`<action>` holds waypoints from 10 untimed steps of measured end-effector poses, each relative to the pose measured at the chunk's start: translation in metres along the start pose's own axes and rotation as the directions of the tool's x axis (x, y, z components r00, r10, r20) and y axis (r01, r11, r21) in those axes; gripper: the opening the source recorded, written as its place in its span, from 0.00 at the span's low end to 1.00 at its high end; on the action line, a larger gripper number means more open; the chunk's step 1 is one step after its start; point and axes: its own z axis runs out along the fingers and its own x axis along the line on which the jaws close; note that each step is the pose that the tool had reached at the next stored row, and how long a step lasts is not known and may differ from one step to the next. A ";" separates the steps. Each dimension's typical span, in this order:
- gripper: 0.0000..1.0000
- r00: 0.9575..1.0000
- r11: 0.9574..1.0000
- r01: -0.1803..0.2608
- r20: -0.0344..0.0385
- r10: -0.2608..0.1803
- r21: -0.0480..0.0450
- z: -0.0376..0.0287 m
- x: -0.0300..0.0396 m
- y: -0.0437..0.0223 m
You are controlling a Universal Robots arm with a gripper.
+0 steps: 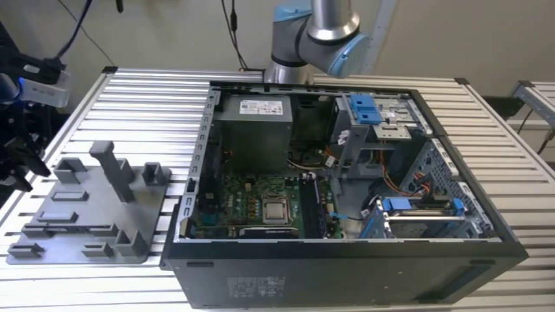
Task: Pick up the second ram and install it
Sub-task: 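Pick up the second ram and move it above second insertion slot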
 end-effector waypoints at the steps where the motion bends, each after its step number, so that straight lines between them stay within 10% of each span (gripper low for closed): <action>1: 0.36 1.000 1.000 0.000 0.000 0.000 0.000 0.0006 0.0000 0.0000; 10: 0.36 1.000 1.000 0.000 0.000 0.000 0.000 0.0017 0.0000 0.0000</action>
